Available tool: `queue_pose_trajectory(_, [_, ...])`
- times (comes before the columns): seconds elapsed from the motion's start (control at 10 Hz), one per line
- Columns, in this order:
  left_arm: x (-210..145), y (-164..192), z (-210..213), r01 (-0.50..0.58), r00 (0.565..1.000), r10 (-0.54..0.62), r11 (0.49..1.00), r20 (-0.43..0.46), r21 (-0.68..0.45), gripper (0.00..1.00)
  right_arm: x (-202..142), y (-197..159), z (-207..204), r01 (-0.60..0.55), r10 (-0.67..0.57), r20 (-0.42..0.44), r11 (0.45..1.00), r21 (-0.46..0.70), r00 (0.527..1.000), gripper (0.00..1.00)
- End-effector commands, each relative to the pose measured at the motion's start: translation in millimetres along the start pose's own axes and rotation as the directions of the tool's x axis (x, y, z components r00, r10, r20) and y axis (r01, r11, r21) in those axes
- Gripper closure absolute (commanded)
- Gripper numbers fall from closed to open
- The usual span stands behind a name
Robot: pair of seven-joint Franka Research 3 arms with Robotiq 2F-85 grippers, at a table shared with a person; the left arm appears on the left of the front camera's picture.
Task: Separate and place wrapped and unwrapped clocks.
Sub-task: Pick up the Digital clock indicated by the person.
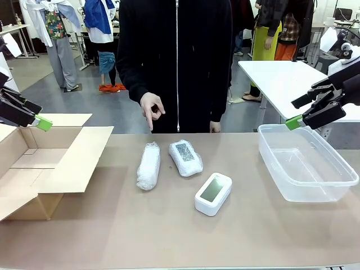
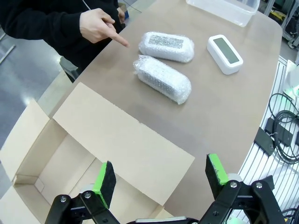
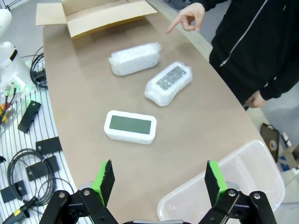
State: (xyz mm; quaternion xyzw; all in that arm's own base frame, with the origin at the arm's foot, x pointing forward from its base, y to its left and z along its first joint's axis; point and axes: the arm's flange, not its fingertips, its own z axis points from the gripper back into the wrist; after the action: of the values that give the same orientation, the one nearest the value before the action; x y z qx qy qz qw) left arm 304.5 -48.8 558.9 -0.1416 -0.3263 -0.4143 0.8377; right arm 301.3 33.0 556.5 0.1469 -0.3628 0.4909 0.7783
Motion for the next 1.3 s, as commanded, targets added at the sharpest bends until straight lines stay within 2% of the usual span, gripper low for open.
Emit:
queue_pose_trajectory(0.0, [-0.3, 0.0, -0.2, -0.002, 1.0, 0.002, 1.0, 0.0, -0.005, 0.0, -1.2, -1.2, -3.0, -0.001, 0.001, 0.002, 1.0, 0.017, 1.0, 0.0])
queue_pose_trajectory(1.2, [-0.3, 0.0, -0.2, -0.002, 1.0, 0.002, 1.0, 0.0, -0.005, 0.0, -1.2, -1.2, -3.0, -0.001, 0.001, 0.002, 1.0, 0.017, 1.0, 0.0])
